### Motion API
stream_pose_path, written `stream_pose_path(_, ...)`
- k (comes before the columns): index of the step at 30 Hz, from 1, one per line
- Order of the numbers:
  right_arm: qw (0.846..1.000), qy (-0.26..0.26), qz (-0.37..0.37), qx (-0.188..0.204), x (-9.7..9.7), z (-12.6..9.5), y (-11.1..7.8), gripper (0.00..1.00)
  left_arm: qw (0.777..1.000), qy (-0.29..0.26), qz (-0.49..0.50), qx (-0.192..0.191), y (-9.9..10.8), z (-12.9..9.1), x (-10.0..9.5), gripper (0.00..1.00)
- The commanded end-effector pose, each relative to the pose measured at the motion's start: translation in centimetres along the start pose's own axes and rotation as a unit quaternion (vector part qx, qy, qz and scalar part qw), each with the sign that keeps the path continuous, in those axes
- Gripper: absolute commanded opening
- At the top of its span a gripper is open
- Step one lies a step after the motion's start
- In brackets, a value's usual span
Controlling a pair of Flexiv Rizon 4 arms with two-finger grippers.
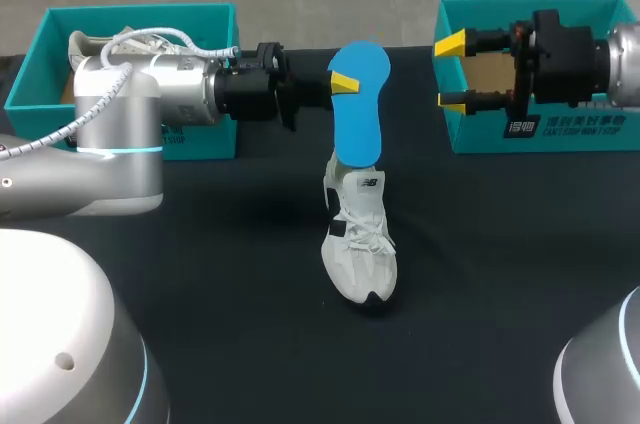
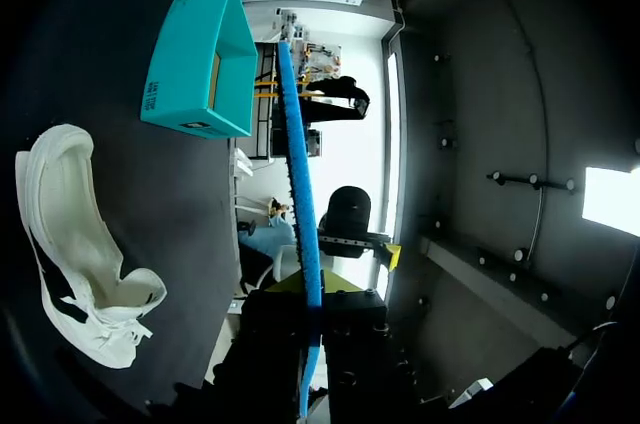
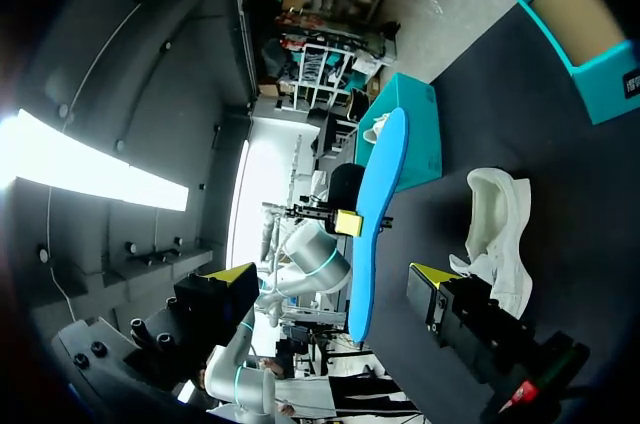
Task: Take the shoe out of the shoebox, open the shoe tongue, remove and reinsert the insole, then place the shoe into the shoebox
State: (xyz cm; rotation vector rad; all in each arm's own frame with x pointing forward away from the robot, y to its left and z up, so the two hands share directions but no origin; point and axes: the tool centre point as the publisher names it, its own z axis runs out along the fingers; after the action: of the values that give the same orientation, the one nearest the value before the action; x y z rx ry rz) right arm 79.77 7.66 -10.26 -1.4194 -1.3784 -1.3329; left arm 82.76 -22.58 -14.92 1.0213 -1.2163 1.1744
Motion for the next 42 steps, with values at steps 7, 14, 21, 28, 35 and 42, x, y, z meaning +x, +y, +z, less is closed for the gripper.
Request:
stream_pose_path(7, 1.000, -0.001, 0.000, 0.000, 0.0, 0.1, 0.0, 1.00, 0.975, -0.093, 0.204, -0.002, -1.1, -1.5, 0.5, 0.00)
stream_pose_path(14, 1.000, -0.001, 0.000, 0.000, 0.0, 0.1, 0.0, 1.00, 0.913, -0.119, 0.390, 0.008, -1.2, -1.4, 2.1, 0.00)
stream_pose_path(21, 1.000, -0.001, 0.000, 0.000, 0.0, 0.1, 0.0, 1.00, 0.876, -0.121, 0.463, 0.050, -1.3, -1.9, 2.9, 0.00)
stream_pose_path(28, 1.000, -0.001, 0.000, 0.000, 0.0, 0.1, 0.0, 1.00, 0.876, -0.121, 0.463, 0.050, -1.3, -1.9, 2.9, 0.00)
stream_pose_path(35, 1.000, -0.001, 0.000, 0.000, 0.0, 0.1, 0.0, 1.00, 0.813, -0.135, 0.564, 0.040, -1.4, -2.0, 2.7, 0.00)
stream_pose_path(42, 1.000, -0.001, 0.000, 0.000, 0.0, 0.1, 0.0, 1.00, 0.709, -0.092, 0.699, 0.017, -1.4, -1.9, 2.2, 0.00)
